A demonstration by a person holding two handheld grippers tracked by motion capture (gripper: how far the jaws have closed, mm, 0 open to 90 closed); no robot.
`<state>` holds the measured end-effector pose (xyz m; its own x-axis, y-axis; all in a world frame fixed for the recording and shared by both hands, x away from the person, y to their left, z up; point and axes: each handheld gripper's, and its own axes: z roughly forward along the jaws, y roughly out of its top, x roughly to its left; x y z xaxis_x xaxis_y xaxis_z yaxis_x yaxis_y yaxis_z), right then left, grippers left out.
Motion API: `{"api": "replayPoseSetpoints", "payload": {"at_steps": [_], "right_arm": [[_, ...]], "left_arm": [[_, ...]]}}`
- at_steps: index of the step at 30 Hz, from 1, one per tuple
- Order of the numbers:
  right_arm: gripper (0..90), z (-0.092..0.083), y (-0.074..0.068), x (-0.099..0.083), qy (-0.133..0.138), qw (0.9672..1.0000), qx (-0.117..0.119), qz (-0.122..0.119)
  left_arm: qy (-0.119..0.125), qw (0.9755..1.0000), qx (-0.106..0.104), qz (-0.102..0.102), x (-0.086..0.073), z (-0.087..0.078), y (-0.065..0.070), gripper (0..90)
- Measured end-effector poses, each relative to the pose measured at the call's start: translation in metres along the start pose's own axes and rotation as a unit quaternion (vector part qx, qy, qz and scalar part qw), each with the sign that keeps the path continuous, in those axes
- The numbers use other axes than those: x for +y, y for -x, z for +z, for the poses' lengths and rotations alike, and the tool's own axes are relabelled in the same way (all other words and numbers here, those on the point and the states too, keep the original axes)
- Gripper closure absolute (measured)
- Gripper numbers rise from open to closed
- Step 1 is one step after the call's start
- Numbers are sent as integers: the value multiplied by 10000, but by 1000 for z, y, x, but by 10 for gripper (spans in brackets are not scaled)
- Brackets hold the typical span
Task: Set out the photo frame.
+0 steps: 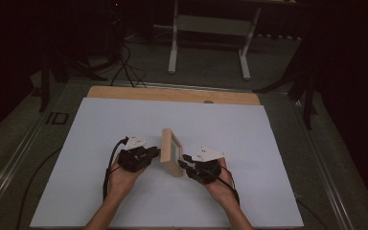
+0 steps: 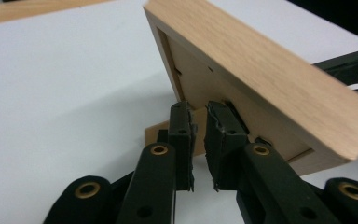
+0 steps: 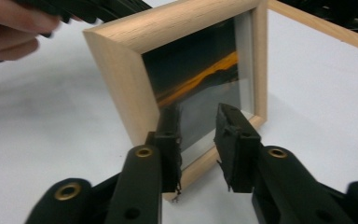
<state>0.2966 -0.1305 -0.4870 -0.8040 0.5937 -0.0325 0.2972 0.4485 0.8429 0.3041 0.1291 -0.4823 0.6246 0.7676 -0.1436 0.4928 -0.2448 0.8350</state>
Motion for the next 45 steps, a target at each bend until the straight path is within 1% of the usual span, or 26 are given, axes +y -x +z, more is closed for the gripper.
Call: {"api": "replayPoseSetpoints", "payload": {"at_steps": [2, 6, 9, 12, 15, 16, 18, 23, 24, 29, 32, 33, 34, 36, 41, 42, 45], "right_arm": [[675, -1, 0, 0, 10, 10000, -21, 27], [650, -1, 1, -1, 1, 10000, -44, 26], [640, -2, 2, -1, 20, 10000, -56, 42], [627, -3, 3, -1, 51, 9999, -107, 94], [624, -4, 4, -1, 65, 9998, -137, 109], [624, -4, 4, -1, 66, 9998, -142, 118], [617, -5, 5, -2, 76, 9998, -148, 134], [601, -6, 6, -2, 96, 9997, -173, 143], [601, -7, 7, -2, 102, 9996, -179, 168], [600, -7, 7, -2, 111, 9996, -172, 196], [600, -5, 5, -3, 74, 9997, -154, 157], [600, -5, 5, -3, 74, 9997, -154, 157], [600, -5, 5, -3, 72, 9998, -150, 149], [600, -5, 5, -3, 79, 9997, -156, 155], [600, -7, 7, -3, 95, 9997, -163, 183], [600, -7, 7, -3, 104, 9997, -165, 178], [600, -7, 7, -3, 94, 9997, -159, 175]], "left_arm": [[44, 10000, -7, -21, 2, -4, -1, 775], [115, 9999, -15, 35, 4, -11, 0, 738], [196, 9998, -87, 11, 6, -17, -1, 696], [269, 9996, -97, 5, 8, -22, -1, 651], [313, 9995, -107, -18, 9, -24, 0, 610], [313, 9995, -107, -18, 9, -24, 0, 610], [351, 9993, -136, -46, 11, -26, 4, 563], [395, 9991, -127, 1, 14, -29, 10, 527], [423, 9990, -132, -7, 15, -30, 12, 508], [448, 9989, -139, 40, 15, -30, 17, 493], [436, 9987, -247, 67, 16, -27, 22, 459], [436, 9987, -247, 67, 16, -27, 22, 451], [423, 9986, -301, 80, 16, -26, 25, 432], [407, 9987, -308, 61, 16, -24, 27, 392], [382, 9988, -302, 74, 16, -19, 33, 363], [356, 9990, -264, 97, 15, -16, 36, 355], [335, 9991, -257, 72, 15, -13, 38, 335]]}}
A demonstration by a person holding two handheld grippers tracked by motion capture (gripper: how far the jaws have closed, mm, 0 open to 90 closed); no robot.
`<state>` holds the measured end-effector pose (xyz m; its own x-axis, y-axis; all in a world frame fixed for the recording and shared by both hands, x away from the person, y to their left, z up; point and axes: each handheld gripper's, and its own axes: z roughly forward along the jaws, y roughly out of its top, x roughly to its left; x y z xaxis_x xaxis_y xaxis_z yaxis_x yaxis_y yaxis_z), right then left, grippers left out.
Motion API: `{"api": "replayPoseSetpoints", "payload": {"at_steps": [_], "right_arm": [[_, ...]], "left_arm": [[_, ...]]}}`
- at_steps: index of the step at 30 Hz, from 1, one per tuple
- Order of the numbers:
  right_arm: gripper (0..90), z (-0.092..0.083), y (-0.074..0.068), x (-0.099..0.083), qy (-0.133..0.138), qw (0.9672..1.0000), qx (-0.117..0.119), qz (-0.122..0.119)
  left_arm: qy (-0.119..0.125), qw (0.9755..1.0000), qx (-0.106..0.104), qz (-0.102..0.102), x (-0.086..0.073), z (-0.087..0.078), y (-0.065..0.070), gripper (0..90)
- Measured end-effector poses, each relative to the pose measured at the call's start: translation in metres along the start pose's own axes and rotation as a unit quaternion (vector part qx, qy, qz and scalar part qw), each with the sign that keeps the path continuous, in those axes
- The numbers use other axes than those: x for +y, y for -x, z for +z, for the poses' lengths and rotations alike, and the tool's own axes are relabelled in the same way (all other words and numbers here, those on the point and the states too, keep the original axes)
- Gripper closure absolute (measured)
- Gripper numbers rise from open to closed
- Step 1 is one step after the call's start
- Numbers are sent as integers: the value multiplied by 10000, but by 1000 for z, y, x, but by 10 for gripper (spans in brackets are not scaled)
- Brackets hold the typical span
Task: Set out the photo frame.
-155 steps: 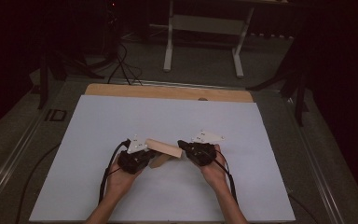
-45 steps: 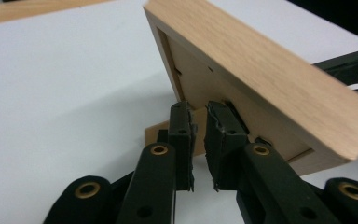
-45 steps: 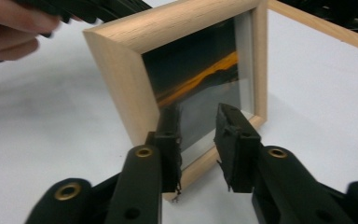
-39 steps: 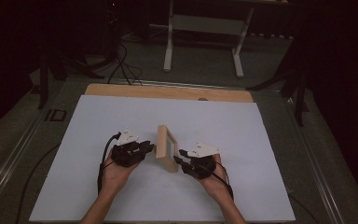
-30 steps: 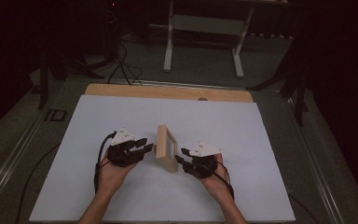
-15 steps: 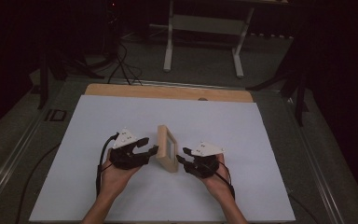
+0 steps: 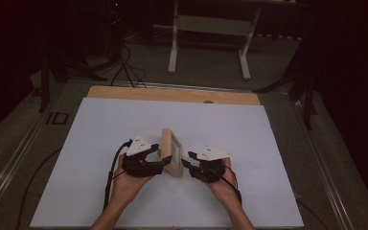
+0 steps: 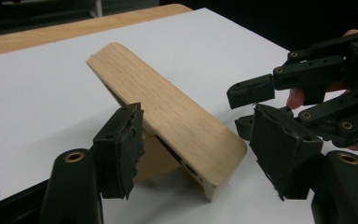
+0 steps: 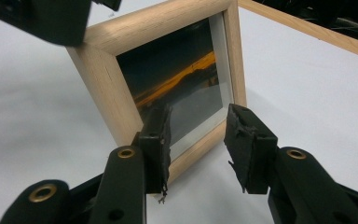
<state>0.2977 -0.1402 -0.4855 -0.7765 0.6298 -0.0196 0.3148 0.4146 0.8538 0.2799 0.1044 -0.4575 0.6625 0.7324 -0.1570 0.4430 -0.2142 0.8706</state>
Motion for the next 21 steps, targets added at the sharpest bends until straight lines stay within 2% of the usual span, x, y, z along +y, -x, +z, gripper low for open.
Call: {"api": "replayPoseSetpoints", "payload": {"at_steps": [13, 16, 21], "right_arm": [[600, 0, 1, -1, -6, 10000, -2, -10], [600, 1, 0, -1, -19, 10000, 4, -7], [599, 0, 0, -1, -8, 10000, 10, -1]], "left_arm": [[-68, 9998, 187, -102, -3, 18, 5, 321], [-78, 9998, 157, -133, -3, 21, 4, 309], [-154, 9993, 292, -171, -4, 23, 4, 291]]}}
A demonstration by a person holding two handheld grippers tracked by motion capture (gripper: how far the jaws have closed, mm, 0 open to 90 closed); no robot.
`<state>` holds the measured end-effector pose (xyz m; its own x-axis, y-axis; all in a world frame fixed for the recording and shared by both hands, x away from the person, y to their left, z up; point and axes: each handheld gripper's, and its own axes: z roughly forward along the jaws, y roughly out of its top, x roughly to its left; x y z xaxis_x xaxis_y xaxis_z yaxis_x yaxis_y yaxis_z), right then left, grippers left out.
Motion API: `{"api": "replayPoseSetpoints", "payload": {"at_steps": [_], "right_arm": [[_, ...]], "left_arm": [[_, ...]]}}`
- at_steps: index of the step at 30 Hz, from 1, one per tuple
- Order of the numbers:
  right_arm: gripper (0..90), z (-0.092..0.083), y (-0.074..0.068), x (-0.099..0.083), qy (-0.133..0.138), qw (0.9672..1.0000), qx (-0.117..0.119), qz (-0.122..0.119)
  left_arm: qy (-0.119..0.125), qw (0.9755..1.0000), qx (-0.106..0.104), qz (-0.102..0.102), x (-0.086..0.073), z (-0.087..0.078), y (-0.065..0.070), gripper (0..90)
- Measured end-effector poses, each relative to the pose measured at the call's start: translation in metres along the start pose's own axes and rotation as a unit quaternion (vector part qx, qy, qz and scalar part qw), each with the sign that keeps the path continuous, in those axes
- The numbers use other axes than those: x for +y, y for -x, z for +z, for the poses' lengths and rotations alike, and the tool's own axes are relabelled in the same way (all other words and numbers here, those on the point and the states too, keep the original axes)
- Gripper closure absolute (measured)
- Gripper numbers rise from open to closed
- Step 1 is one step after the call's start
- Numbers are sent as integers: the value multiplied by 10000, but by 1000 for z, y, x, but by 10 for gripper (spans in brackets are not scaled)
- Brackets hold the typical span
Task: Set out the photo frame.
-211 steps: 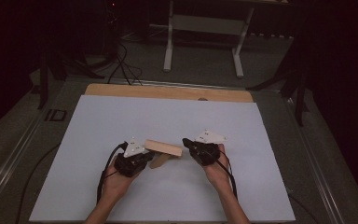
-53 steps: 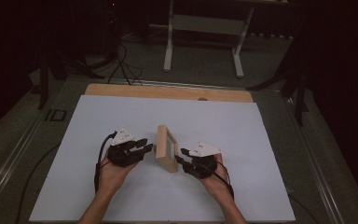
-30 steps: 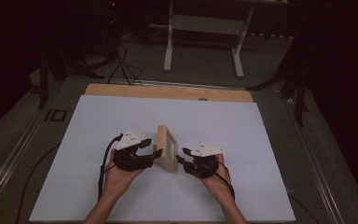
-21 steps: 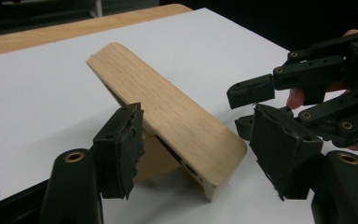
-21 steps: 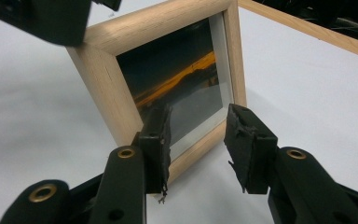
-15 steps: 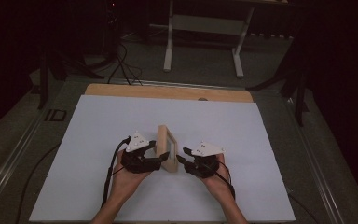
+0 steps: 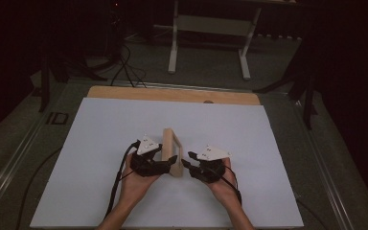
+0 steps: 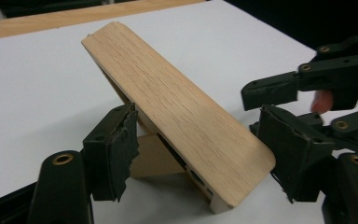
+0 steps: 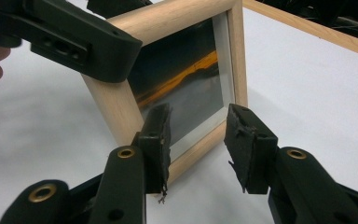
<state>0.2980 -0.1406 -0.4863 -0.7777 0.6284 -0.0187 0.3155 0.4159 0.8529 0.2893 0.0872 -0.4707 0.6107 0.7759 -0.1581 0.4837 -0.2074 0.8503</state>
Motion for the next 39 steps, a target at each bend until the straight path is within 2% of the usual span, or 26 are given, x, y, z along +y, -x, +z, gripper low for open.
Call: {"api": "replayPoseSetpoints", "payload": {"at_steps": [8, 11, 18, 30, 39], "right_arm": [[597, 0, 0, 0, 1, 10000, 3, -3], [597, -1, 1, 0, 24, 10000, -8, 13], [592, -5, 5, 1, 82, 9999, -48, 83], [584, -8, 9, 2, 142, 9998, -89, 117], [579, -13, 14, 4, 248, 9994, -151, 209]], "left_arm": [[-119, 9999, -14, -3, -3, 7, 1, 291], [-140, 9998, -115, -4, -3, 9, 0, 321], [-171, 9998, -117, -14, -3, 8, 0, 351], [-217, 9996, -145, -145, -2, 6, -5, 489], [-200, 9997, -123, -58, -2, 5, -4, 556]]}}
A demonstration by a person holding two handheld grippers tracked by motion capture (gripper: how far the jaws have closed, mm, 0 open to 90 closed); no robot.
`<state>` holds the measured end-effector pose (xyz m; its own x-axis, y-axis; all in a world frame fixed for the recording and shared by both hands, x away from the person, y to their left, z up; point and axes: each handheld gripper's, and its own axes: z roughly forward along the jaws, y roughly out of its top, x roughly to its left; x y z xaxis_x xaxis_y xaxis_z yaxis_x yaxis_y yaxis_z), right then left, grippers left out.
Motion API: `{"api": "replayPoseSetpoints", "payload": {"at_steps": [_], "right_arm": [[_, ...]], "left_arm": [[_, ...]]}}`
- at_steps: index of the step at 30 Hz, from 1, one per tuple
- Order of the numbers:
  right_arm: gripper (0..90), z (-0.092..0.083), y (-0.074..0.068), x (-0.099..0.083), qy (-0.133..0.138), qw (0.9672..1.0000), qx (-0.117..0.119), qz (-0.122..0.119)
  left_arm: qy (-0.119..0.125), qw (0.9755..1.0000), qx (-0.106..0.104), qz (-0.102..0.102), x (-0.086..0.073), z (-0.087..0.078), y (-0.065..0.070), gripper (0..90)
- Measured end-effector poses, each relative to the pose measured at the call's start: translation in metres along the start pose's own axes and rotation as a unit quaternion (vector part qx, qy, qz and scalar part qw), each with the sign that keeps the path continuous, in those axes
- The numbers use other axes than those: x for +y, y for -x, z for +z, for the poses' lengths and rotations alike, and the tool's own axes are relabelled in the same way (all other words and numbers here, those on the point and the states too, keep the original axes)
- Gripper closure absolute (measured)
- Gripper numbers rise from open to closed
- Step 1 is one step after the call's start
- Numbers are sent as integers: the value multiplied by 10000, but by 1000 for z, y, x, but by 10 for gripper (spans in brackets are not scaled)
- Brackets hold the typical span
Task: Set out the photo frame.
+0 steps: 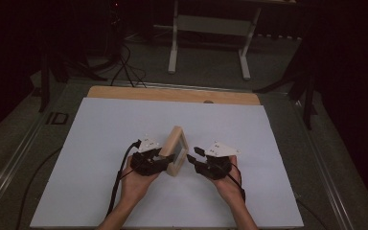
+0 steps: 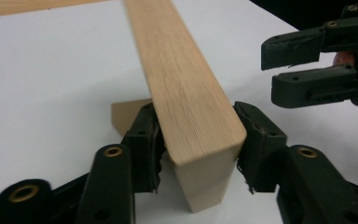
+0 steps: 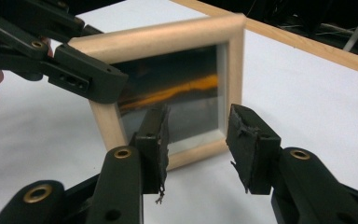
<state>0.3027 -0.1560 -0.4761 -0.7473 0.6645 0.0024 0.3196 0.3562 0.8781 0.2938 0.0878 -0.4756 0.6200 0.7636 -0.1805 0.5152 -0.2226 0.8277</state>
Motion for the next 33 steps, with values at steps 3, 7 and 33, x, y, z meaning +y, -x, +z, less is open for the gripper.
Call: {"api": "replayPoseSetpoints", "payload": {"at_steps": [3, 7, 33], "right_arm": [[580, -2, 1, 2, 50, 10000, -35, 4], [581, -3, 2, 5, 81, 9999, -72, -3], [896, 6, 14, 42, 467, 9985, -301, 12]], "left_arm": [[-1, 10000, 24, 61, 0, 0, 1, 569], [-22, 9999, 34, 97, 1, 0, 2, 570], [-105, 9970, -35, 763, 1, 2, 17, 591]]}}
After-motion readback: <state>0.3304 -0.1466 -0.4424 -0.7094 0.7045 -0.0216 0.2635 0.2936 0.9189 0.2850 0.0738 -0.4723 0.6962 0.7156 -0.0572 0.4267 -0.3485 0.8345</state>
